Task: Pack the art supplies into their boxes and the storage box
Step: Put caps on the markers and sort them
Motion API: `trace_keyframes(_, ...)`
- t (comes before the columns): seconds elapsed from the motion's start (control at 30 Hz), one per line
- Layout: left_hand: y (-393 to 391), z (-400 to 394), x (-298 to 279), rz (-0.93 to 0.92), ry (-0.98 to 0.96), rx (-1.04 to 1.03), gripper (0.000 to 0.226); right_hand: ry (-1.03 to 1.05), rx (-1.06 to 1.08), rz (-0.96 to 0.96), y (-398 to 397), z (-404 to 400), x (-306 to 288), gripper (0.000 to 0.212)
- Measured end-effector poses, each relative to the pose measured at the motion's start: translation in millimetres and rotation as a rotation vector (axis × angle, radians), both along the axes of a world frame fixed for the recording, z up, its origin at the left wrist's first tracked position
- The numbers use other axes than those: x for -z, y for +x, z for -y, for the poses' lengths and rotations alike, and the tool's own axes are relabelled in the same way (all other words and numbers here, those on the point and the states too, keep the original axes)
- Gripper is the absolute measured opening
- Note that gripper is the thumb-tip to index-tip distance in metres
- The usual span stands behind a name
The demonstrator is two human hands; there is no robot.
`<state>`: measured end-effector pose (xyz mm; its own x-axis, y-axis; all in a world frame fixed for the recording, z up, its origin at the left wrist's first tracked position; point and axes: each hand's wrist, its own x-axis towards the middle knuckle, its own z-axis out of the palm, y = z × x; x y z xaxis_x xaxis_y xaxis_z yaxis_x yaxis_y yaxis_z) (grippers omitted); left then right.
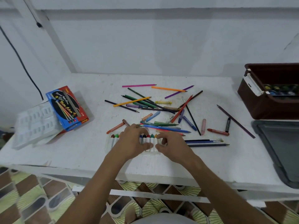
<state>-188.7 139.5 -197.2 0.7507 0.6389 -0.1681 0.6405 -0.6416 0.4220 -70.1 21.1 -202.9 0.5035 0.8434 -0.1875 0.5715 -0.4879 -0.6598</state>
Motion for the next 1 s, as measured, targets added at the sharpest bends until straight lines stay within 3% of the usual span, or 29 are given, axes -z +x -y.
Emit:
trace_keyframes(0.47, -72, -39, 6, 0.103, -0.006, -0.259, 0.033, 0.009, -0.024, 0.088, -24, -17, 2, 0.045)
trace_keyframes(0.63, -100, -86, -18, 0.202, 0.179, -0.620, 0.044, 0.038, -0.077, 0.254, -25, -22, 1, 0.049)
trace_keyframes(0.73, -110, -118, -31, 0.111, 0.232, -0.818, 0.056, 0.004, -0.172, 0.224, -23, -30, -3, 0.057)
trace_keyframes(0.87, -104, -134, -29, -0.032, 0.219, -0.880, 0.087, -0.068, -0.276, 0.237, -20, -37, -2, 0.073)
trace_keyframes(1.0, -91, -136, -23, -0.127, 0.327, -0.876, 0.098, -0.090, -0.290, 0.237, -18, -39, 0, 0.077)
